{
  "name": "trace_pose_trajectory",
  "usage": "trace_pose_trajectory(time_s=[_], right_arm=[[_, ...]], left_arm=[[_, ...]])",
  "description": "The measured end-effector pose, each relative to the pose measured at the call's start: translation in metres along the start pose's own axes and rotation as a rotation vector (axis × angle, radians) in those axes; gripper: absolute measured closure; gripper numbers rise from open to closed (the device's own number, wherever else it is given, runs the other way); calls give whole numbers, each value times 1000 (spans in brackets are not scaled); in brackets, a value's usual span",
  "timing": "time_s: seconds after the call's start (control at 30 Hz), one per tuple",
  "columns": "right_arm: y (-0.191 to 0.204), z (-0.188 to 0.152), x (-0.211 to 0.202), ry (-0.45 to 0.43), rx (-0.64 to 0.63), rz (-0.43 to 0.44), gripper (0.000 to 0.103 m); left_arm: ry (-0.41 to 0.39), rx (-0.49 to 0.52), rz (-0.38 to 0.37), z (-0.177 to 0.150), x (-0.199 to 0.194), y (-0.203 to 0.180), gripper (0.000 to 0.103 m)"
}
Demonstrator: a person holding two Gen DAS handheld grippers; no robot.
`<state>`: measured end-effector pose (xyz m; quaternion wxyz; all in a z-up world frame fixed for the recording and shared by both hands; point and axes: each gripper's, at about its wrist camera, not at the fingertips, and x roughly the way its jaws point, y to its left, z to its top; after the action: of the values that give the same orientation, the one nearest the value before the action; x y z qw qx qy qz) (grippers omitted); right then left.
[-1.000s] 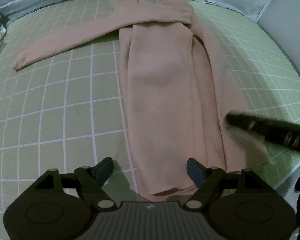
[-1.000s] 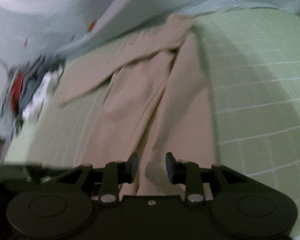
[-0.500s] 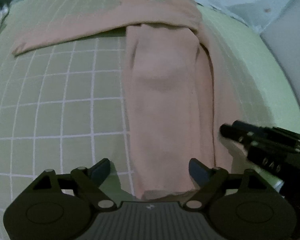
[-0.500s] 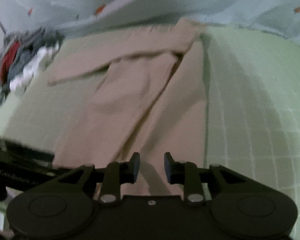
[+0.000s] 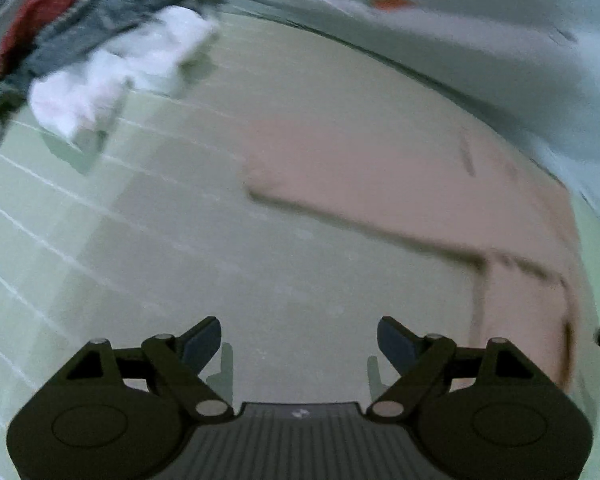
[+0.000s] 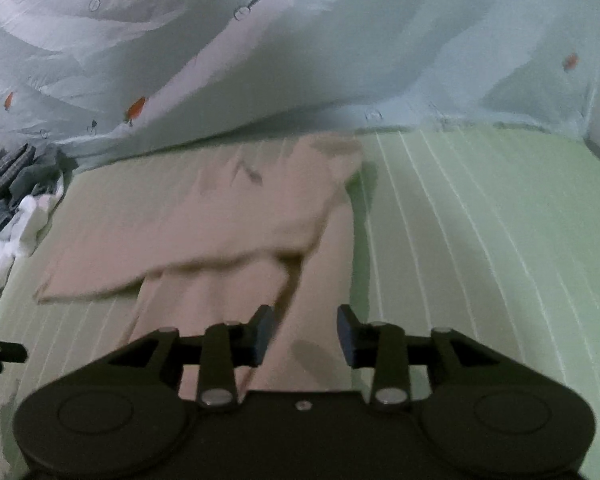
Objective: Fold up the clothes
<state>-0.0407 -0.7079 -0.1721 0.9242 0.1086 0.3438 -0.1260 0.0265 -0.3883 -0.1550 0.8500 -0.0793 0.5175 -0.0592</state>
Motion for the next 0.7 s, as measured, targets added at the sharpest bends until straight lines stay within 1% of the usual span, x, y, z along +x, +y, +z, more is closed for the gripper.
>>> trace_pose_trajectory(time_s=[0.07,0.17,0.23,0.27,0.4,0.47,0.53,0.57,0.6,0.63,0.67,0.7], right_arm=[[-4,21,19,-16,-22,1,60],[-9,50,53,-11,-39,8,40],[-8,67,77,6,-44,14,5],[-7,74,88,11,-48,19,0],[-2,86,122,21,-101,29,0],[1,88,131,11,-137,26,0],[3,90,137,21,-173,25,0],[4,90,138,20,-186,17,1],[5,91,139,17,-192,16,8],[6,93,140,15,-198,18,22],[6,94,142,22,-199,16,32],[6,96,144,31,-198,14,56]], left_arm=[[-26,-32,20,21,11,4,17],[-41,-52,45,49,31,4,17],[-40,-41,64,65,45,4,16],[-40,-31,74,72,52,4,16],[-26,41,117,85,75,-2,16],[-33,80,143,84,83,-6,13],[-47,121,159,80,87,-9,13],[-59,125,159,79,87,-10,13],[-67,119,159,78,87,-8,14],[-75,114,158,78,87,-7,15],[-86,118,156,78,86,-7,23],[-99,127,142,78,84,-7,41]])
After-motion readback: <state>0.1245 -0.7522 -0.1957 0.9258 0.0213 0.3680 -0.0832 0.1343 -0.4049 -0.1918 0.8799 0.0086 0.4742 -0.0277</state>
